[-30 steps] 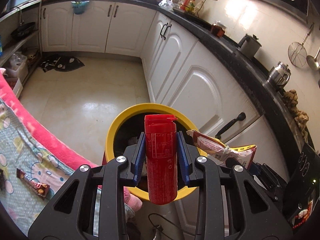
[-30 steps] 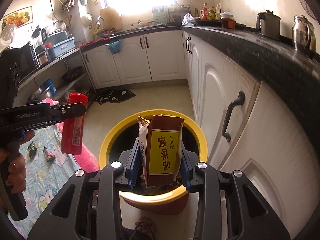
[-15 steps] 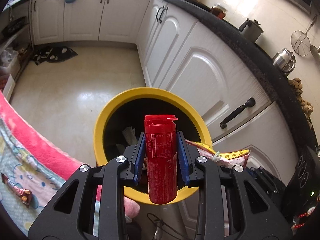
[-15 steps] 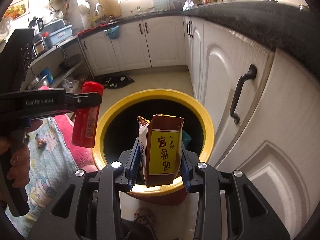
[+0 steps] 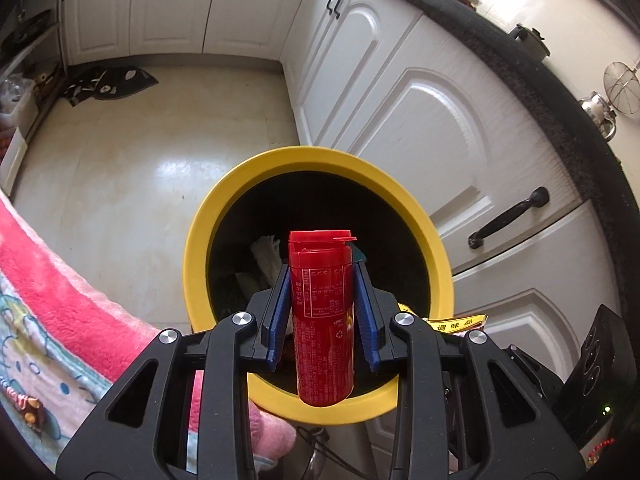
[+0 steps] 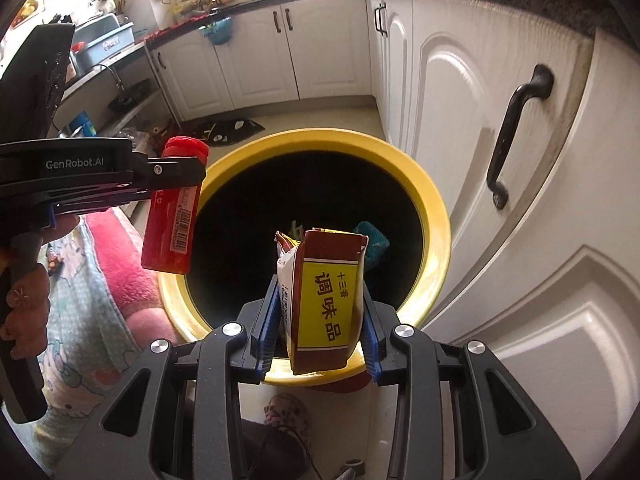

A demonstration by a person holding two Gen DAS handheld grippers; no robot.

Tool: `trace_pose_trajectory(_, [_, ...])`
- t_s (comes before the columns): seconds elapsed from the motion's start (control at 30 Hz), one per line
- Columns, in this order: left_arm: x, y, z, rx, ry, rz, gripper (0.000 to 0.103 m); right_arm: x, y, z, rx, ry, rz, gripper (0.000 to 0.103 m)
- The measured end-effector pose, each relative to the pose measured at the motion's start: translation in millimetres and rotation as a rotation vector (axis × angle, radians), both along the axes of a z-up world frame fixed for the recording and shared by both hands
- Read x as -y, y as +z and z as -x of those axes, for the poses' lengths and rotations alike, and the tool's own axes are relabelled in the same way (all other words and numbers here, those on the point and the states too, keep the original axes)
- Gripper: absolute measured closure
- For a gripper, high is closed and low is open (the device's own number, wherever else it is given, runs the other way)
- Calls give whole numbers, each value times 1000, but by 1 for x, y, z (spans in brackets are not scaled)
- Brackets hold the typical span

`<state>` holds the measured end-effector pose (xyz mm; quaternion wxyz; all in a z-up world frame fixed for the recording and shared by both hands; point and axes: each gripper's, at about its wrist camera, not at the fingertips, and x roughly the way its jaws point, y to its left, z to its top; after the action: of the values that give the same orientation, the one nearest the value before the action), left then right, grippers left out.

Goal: Collect trash
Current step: 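Open the left tool over the bin while the right tool opens to drop the box, then move both open tools back over the bed toward the snack bag and chocolate bar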

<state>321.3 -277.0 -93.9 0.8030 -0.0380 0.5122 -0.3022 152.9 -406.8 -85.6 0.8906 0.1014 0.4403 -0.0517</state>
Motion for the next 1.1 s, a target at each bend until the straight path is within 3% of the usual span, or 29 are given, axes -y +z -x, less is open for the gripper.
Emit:
trace_pose_trajectory(0.33, [0, -6, -4, -18, 4, -9, 77, 2, -4, -9, -18, -3, -14, 67])
trace_pose_trajectory(0.47, [-7, 0, -5, -18, 23, -1, 65, 2, -3, -9, -18, -1, -4, 58])
trace_pose_trajectory(0.63, [-18, 15, -4, 11, 38, -13, 52, 0, 3, -1, -3, -16, -11, 54])
trace_pose_trajectory(0.9, [-40, 39, 2, 59, 76, -31, 18, -7, 29, 9, 57, -21, 13, 42])
trace_pose_trajectory(1.0, [-51, 48, 8, 77, 92, -40, 11, -9, 40, 14, 84, -24, 25, 36])
trace_pose_trajectory(1.1, [-64, 56, 16, 94, 108, -42, 11, -12, 49, 17, 108, -23, 41, 32])
